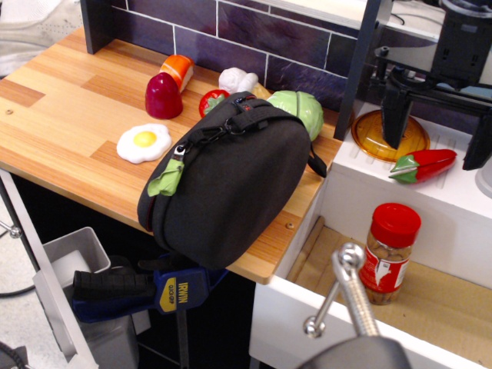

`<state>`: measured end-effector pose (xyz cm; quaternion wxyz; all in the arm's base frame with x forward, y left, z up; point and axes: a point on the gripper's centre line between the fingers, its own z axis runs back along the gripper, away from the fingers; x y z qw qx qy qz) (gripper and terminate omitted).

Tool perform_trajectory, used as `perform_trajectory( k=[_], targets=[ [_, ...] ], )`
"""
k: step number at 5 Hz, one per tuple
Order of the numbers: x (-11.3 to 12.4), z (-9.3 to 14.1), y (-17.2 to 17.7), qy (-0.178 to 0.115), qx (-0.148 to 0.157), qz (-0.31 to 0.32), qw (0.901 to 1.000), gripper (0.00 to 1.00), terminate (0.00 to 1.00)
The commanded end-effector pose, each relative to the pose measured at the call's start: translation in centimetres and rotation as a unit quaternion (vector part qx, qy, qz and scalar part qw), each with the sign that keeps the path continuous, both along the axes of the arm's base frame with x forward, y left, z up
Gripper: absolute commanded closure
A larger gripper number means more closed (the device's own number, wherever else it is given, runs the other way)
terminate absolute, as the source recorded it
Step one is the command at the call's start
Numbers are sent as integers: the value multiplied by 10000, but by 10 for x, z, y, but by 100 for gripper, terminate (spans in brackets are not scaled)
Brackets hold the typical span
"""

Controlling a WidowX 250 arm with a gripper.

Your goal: Zip zipper bag

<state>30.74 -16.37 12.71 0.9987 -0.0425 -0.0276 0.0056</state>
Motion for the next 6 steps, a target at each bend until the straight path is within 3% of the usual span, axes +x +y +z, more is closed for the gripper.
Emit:
perform_trajectory(
  k=[1, 2, 3, 4, 5, 6],
  targets=[
    [0, 0, 0, 0, 0, 0, 10000, 0, 0],
    [-19, 19, 29, -74, -42, 352, 9993, 0, 0],
    [-41, 36, 57, 272, 35, 287, 9992, 0, 0],
    [-67, 52, 88, 233, -62, 218, 9995, 0, 0],
    [-83, 50, 121, 274, 9, 117, 9996, 0, 0],
    [-93, 33, 140, 242, 150, -37, 9996, 0, 0]
  ],
)
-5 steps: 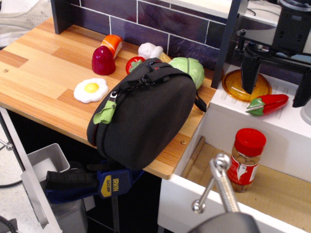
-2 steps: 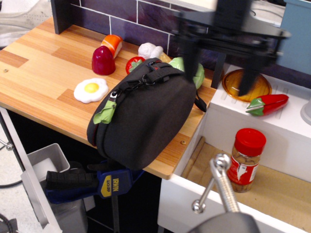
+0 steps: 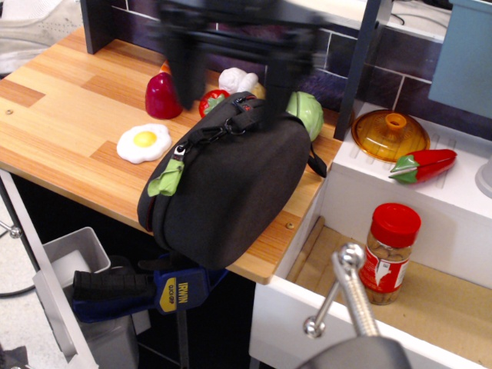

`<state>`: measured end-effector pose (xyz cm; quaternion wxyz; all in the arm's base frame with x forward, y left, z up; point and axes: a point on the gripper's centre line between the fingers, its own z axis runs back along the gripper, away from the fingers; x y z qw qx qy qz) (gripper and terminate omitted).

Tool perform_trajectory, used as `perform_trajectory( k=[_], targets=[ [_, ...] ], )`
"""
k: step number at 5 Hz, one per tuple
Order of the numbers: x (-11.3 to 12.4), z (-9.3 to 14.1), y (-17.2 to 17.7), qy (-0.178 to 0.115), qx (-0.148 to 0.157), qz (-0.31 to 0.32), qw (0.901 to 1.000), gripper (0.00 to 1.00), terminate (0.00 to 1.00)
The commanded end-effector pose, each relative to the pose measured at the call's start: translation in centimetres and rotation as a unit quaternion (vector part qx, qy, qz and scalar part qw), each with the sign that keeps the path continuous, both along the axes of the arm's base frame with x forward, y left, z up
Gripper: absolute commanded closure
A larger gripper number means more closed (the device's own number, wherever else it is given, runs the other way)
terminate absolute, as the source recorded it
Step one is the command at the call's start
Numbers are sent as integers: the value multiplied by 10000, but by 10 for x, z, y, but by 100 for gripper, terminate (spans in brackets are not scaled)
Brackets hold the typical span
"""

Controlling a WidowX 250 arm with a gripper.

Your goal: Zip zipper bag

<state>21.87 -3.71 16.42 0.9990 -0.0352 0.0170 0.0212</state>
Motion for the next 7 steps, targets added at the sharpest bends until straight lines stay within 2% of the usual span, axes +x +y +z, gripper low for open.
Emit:
perform_trajectory(
  k=[1, 2, 5, 6, 7],
  targets=[
    [0, -22, 23, -235, 243, -245, 9991, 0, 0],
    [3, -42, 31, -359, 406, -308, 9981, 0, 0],
    [-1, -73, 34, -441, 765, -449, 9951, 0, 0],
    [0, -73, 33, -515, 726, -303, 9956, 100, 0],
    [0, -65, 31, -545, 661, -251, 9960, 100, 0]
  ],
)
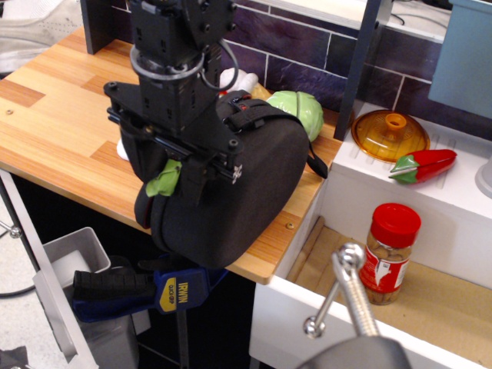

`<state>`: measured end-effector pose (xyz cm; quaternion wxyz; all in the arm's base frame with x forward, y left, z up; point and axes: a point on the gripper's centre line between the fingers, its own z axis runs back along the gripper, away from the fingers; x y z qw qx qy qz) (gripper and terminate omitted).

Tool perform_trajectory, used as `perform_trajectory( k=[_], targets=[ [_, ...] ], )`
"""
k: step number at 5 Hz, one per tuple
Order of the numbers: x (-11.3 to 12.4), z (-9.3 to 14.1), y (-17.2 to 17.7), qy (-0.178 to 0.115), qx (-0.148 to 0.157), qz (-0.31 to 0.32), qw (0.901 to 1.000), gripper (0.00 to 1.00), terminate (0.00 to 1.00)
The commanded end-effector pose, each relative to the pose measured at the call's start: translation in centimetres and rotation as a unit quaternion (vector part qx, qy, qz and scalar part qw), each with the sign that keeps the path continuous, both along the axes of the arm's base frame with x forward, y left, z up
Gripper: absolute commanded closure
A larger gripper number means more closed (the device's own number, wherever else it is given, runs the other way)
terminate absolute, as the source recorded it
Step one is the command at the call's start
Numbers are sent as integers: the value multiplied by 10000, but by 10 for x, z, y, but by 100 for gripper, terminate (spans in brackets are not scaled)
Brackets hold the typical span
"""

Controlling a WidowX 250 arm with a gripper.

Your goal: Zip zipper bag

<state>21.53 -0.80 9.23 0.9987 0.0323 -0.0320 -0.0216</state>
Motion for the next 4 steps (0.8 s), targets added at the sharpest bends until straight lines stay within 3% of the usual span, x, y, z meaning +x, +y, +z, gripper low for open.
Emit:
perform_trajectory(
  k=[1, 2, 3, 4],
  targets=[
    [-2, 10, 1, -84, -14, 125, 9999, 100, 0],
    [-5, 14, 0, -87, -42, 103, 9999, 100, 0],
    [-18, 14, 7, 112, -10, -13, 9999, 100, 0],
    [-38, -9, 28, 382, 332, -298, 9983, 100, 0]
  ],
)
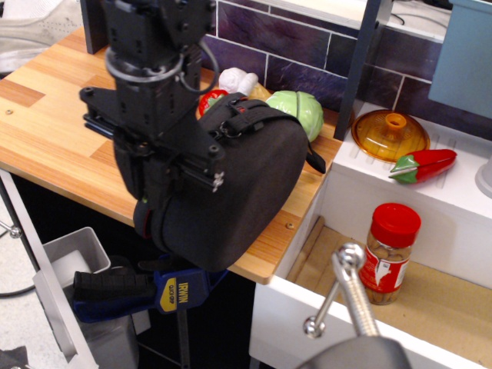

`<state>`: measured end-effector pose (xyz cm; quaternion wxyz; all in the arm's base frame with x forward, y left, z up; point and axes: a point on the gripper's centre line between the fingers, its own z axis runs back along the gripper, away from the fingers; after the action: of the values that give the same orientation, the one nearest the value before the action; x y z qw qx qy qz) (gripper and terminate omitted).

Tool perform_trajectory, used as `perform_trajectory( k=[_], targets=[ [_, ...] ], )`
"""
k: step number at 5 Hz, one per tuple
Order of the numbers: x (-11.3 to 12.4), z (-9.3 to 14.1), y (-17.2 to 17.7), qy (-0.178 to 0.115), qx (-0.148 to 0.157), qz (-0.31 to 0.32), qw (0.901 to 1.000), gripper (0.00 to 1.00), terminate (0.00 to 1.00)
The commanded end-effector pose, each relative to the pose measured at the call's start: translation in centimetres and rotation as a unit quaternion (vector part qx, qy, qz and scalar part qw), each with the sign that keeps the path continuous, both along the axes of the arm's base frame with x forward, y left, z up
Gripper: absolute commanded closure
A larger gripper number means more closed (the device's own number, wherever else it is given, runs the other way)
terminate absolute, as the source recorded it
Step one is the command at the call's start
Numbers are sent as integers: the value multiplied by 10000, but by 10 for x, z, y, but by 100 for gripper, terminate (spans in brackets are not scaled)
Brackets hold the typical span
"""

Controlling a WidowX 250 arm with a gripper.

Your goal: Zip zipper bag

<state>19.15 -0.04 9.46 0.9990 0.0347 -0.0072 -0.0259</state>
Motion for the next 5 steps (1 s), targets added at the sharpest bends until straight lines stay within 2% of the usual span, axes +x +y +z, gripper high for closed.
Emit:
perform_trajectory(
  k=[1, 3, 5],
  targets=[
    [-30, -29, 31, 410, 346, -450, 9975, 100, 0],
    [-28, -75, 28, -197, 444, -493, 9976, 100, 0],
    [-15, -116, 24, -570, 621, -482, 9953, 100, 0]
  ],
)
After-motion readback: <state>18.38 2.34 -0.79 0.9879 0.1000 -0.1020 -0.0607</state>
